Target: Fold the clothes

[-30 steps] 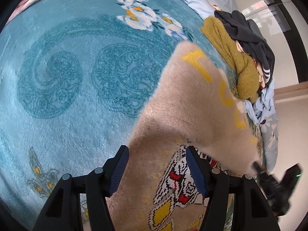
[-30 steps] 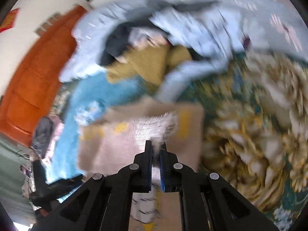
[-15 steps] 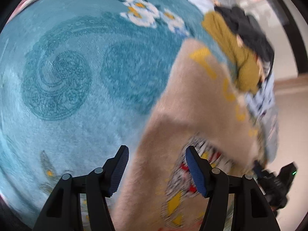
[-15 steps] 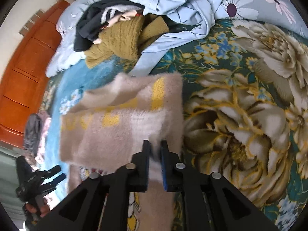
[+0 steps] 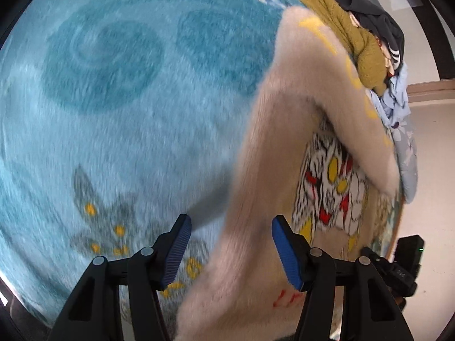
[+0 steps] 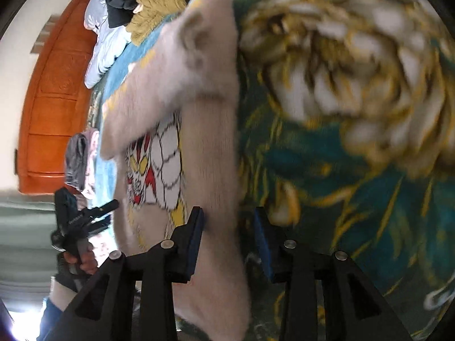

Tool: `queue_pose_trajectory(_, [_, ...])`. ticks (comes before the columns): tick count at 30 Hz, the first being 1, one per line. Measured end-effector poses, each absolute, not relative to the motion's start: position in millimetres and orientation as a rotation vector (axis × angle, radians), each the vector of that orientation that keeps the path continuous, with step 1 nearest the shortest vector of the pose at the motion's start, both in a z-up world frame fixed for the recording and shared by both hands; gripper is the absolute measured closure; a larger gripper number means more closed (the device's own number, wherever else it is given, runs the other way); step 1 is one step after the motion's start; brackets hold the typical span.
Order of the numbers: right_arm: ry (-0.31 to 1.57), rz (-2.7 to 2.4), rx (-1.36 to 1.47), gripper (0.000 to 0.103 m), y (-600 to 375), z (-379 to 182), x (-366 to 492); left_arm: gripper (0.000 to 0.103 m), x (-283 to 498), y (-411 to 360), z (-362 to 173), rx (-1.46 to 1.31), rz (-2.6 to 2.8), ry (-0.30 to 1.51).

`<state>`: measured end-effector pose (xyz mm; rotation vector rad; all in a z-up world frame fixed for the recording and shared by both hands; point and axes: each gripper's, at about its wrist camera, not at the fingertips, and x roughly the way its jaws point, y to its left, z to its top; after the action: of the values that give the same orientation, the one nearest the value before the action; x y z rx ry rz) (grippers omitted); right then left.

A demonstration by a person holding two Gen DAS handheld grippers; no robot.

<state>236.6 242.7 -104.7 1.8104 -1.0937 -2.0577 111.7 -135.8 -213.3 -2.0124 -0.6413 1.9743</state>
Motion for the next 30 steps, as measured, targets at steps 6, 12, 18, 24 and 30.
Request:
queue_pose_trajectory(6, [-1.183,-1.926,1.772,0.066,232,-116,264,0.044,136,-134,-223,-2.08,1.82,-0.653])
queue_pose_trajectory(12, [-1.212,-1.816,1.776,0.066,218,-123,285,0.045,157,-124,-231,-2.168,1.693,-0.606])
queue_pose_trajectory(18, [-1.163,-1.785,1.793,0.091,209,-116,288,0.073,162,-121,-225,-2.234,1.72,-0.489])
queue_pose_trajectory(24, [-1.108,-1.82,1.675,0.093,198,-80,273,0.092,151,-131,-157,-1.912,1.898,-0.671])
queue_pose_trajectory(30, [-1.065,-1.896,1.406,0.093,195,-3,240,0.092,143,-170,-85,-1.567,2.035,-0.891])
